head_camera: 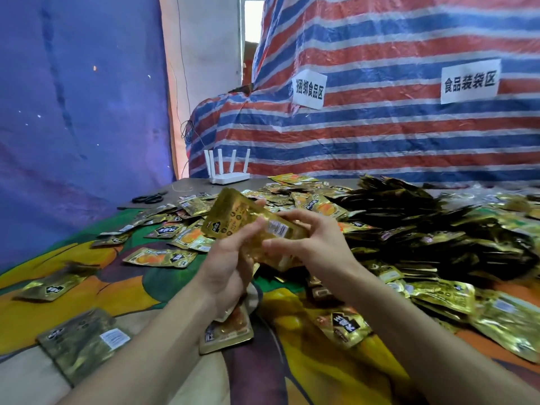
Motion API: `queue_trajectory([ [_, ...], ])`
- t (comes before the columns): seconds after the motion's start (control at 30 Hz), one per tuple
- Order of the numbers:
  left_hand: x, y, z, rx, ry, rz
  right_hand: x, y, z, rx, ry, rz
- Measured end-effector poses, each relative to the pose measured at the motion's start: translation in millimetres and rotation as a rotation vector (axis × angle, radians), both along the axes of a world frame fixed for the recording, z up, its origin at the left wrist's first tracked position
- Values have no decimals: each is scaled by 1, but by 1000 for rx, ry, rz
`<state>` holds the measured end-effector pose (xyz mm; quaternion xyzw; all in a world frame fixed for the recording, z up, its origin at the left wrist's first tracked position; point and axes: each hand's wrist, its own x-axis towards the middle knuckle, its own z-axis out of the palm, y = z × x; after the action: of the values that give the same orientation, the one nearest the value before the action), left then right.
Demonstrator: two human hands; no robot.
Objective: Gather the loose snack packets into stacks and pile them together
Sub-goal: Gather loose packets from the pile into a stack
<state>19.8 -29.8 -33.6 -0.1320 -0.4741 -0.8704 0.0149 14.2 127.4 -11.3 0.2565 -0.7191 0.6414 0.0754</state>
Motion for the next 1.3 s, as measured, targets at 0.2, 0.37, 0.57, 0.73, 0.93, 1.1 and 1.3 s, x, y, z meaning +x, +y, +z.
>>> queue_trajectory([
  [0.2, 2, 2, 0, -135, -3, 119, -21, 53, 26, -35, 330, -389],
  [0.37, 1, 2, -1, -218, -1, 222, -44, 76, 9, 378, 266, -694],
  [0.57, -3, -1, -10, -383, 22, 369, -35, 70, 7, 463, 138, -760],
  [0.73, -2, 14, -20, -772, 265, 532, -27, 64, 12, 417, 201, -805],
  [0.93, -7, -19, 23, -1131, 263, 577, -22, 21, 26, 440, 451, -592],
  [1.1, -28, -95, 42, -1964, 170, 531, -40, -39, 37, 901, 360, -251],
  [1.3, -76, -154, 23, -2063, 36, 408, -98, -93, 35, 1300, 176, -126],
])
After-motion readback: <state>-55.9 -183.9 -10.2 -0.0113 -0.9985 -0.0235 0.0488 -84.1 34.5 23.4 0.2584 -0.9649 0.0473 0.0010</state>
